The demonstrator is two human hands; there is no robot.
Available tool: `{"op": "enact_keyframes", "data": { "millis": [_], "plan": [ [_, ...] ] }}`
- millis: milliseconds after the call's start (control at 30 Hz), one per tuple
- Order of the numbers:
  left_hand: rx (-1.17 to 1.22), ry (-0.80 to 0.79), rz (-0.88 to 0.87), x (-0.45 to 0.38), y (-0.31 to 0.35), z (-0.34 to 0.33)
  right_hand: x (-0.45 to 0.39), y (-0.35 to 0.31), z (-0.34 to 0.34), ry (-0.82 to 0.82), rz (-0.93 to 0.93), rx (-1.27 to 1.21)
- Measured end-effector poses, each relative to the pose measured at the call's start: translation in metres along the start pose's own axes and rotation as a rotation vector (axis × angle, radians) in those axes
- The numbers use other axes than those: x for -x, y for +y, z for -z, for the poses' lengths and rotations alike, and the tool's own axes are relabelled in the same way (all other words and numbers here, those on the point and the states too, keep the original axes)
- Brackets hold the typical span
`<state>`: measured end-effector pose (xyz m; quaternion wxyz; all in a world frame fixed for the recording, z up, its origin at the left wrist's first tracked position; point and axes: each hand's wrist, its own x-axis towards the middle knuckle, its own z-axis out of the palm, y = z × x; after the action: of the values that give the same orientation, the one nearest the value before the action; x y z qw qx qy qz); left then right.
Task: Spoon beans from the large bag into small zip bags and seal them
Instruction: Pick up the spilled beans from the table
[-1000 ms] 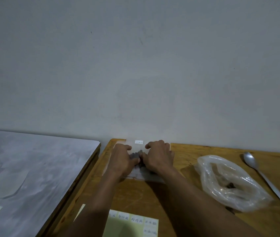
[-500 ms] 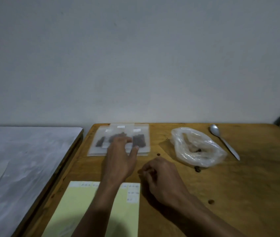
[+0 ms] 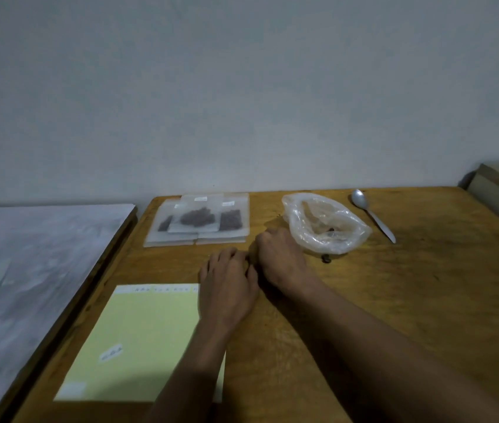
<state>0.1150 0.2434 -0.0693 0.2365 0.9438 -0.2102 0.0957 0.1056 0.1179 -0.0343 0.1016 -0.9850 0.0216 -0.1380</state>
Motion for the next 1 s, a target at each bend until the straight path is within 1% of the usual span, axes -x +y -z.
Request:
{"op": "enact_keyframes", "data": {
  "millis": [133,300,367,467,500,533,633,700,800,900,1000],
  "plan": [
    [-0.002,0.007,-0.012,0.001,-0.002,-0.002,0.013,-0.005,0.006,-0.008,0.036,0.067],
    [-0.022,-0.026,0.001,-0.002,-0.002,-0.005,0.038,0.002,0.01,-0.029,-0.035,-0.016],
    [-0.032,-0.028,-0.003,-0.001,0.001,-0.005,0.051,0.005,0.014,0.007,-0.071,-0.081],
    [-0.036,-0.037,-0.049,0.001,0.008,-0.008,0.07,0.019,0.03,0.132,-0.247,-0.319],
    [-0.027,-0.045,-0.057,0.001,0.011,-0.01,0.075,0.028,0.036,0.146,-0.322,-0.371],
    [-0.024,-0.052,-0.064,0.001,0.014,-0.012,0.079,0.039,0.039,0.135,-0.378,-0.38],
    [-0.03,-0.055,-0.075,0.001,0.019,-0.016,0.078,0.074,0.04,0.162,-0.445,-0.286],
    [-0.004,-0.05,-0.073,0.001,0.017,-0.016,0.069,0.09,0.034,0.18,-0.432,-0.198],
    [0.04,-0.035,-0.092,0.004,0.014,-0.015,0.052,0.1,0.03,0.168,-0.386,-0.198],
    [0.052,-0.031,-0.096,0.005,0.013,-0.015,0.049,0.099,0.034,0.086,-0.296,-0.198],
    [0.045,-0.023,-0.089,0.004,0.015,-0.015,0.056,0.101,0.034,0.018,-0.161,-0.157]
  ]
}}
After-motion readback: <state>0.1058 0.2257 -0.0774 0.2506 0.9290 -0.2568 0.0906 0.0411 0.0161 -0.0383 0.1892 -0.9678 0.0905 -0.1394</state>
